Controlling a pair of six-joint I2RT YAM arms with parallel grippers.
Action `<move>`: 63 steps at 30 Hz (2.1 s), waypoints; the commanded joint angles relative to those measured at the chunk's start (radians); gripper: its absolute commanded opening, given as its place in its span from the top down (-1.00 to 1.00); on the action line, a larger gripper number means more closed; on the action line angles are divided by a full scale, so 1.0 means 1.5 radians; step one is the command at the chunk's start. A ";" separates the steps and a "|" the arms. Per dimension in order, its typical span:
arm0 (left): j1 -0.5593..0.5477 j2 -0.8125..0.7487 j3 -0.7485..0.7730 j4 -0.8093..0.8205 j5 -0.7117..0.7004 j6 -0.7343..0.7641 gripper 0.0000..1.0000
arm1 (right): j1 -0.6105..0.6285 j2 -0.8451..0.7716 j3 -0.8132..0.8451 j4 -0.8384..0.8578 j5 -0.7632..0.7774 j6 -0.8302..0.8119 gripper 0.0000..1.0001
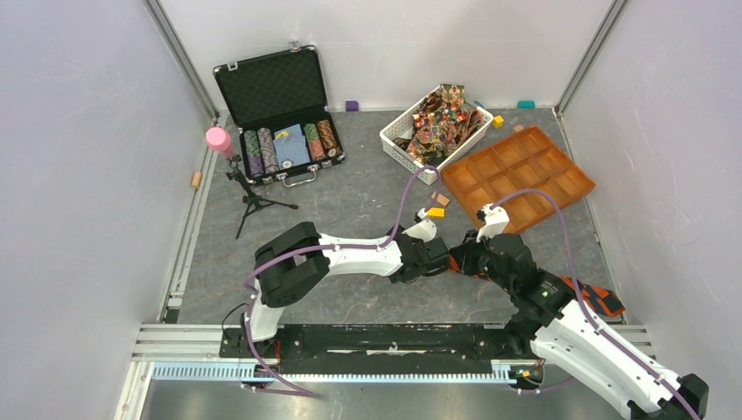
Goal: Roll the ties
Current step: Roll the tie at the center of the board.
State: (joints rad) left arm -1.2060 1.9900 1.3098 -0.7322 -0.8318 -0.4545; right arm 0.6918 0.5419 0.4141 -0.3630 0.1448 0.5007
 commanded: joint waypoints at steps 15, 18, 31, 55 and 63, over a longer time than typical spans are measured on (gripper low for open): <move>-0.010 0.006 0.023 0.023 0.064 -0.013 0.01 | 0.000 -0.006 -0.008 0.004 0.021 0.007 0.58; -0.010 0.006 0.014 0.049 0.091 -0.001 0.02 | 0.001 -0.006 -0.009 0.004 0.021 0.008 0.57; -0.007 -0.004 -0.025 0.106 0.126 0.002 -0.20 | 0.000 -0.013 -0.013 0.000 0.020 0.009 0.56; -0.006 -0.132 -0.047 0.138 0.133 0.016 -0.26 | 0.000 0.006 -0.003 0.012 0.034 0.012 0.54; -0.006 -0.200 -0.073 0.162 0.141 0.018 -0.15 | 0.000 0.014 -0.006 0.021 0.030 0.015 0.53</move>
State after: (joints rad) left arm -1.2129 1.7821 1.2163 -0.5400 -0.6243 -0.4503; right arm 0.6918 0.5636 0.4011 -0.3737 0.1707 0.5110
